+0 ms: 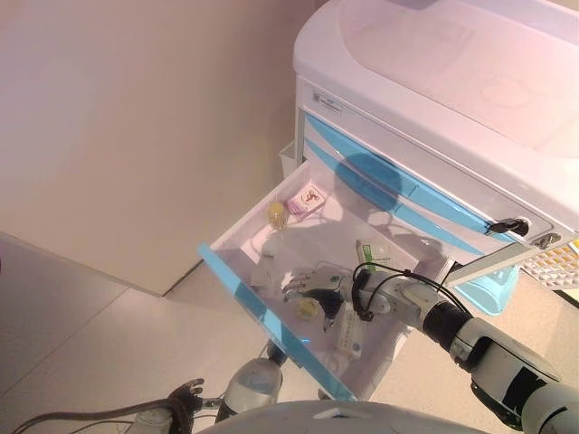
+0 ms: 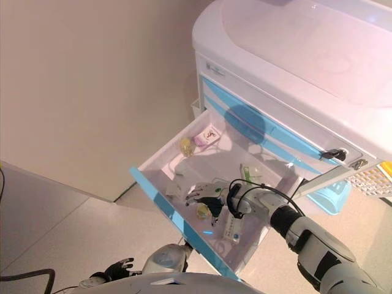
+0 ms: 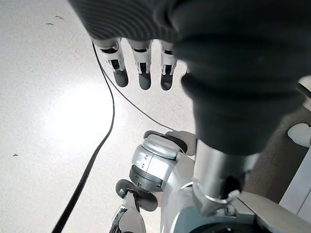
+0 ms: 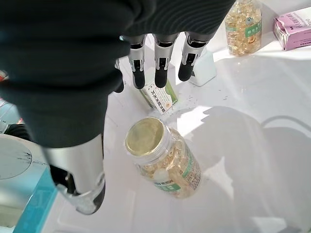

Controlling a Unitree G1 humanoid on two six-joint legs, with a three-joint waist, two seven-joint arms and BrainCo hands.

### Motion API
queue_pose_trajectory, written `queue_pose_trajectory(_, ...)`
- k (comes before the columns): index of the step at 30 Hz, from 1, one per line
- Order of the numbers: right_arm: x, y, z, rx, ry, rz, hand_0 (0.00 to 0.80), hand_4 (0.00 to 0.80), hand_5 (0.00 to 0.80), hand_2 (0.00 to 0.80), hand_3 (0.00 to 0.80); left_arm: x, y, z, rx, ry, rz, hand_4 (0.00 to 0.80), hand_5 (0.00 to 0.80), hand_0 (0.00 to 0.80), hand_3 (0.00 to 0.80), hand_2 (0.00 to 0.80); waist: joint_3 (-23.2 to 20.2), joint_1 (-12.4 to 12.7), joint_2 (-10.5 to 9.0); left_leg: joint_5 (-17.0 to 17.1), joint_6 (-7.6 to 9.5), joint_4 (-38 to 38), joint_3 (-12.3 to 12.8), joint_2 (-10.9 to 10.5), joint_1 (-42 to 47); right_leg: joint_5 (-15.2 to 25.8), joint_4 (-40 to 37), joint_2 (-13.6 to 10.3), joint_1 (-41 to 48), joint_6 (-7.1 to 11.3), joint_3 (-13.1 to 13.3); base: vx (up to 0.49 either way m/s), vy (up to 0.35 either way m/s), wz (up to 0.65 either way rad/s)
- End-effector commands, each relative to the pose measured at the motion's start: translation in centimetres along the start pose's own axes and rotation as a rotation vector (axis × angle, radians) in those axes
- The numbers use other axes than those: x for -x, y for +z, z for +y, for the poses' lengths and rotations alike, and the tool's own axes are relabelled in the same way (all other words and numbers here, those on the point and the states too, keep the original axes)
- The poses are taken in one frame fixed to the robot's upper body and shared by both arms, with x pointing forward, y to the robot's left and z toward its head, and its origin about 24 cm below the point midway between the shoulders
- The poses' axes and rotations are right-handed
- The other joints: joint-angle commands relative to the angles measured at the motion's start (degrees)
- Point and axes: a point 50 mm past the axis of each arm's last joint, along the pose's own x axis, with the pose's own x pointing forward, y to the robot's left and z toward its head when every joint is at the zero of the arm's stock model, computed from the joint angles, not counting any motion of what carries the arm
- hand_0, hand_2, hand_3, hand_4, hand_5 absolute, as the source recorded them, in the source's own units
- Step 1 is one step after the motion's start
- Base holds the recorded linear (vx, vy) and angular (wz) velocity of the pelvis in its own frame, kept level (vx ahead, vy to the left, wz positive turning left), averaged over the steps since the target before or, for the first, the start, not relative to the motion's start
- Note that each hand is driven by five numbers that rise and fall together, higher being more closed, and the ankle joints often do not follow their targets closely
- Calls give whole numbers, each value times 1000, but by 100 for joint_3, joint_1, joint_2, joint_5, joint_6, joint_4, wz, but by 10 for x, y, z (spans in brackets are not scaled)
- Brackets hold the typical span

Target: Open the drawer and pick up the medicine

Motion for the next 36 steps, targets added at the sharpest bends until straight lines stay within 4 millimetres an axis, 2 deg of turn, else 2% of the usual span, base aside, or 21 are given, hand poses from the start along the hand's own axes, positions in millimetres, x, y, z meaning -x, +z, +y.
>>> queue_pose_trajectory(1, -5, 21, -3, 25, -66, -82, 0, 0, 0, 0, 0, 0, -4, -4, -62, -13, 23, 0, 0, 0, 0, 0, -67, 154, -153, -427, -39, 21, -76, -179, 66, -158, 705, -346, -302, 134, 306, 0, 0, 0)
queue_pose_trajectory(36, -6, 14, 2, 82, -79, -22, 0, 0, 0, 0, 0, -1, -1, -7, -77, -24, 5, 0, 0, 0, 0, 0, 23, 216, -111, -424, -6, 30, -145, -207, 47, -164, 731, -350, -323, 140, 286, 1, 0, 1)
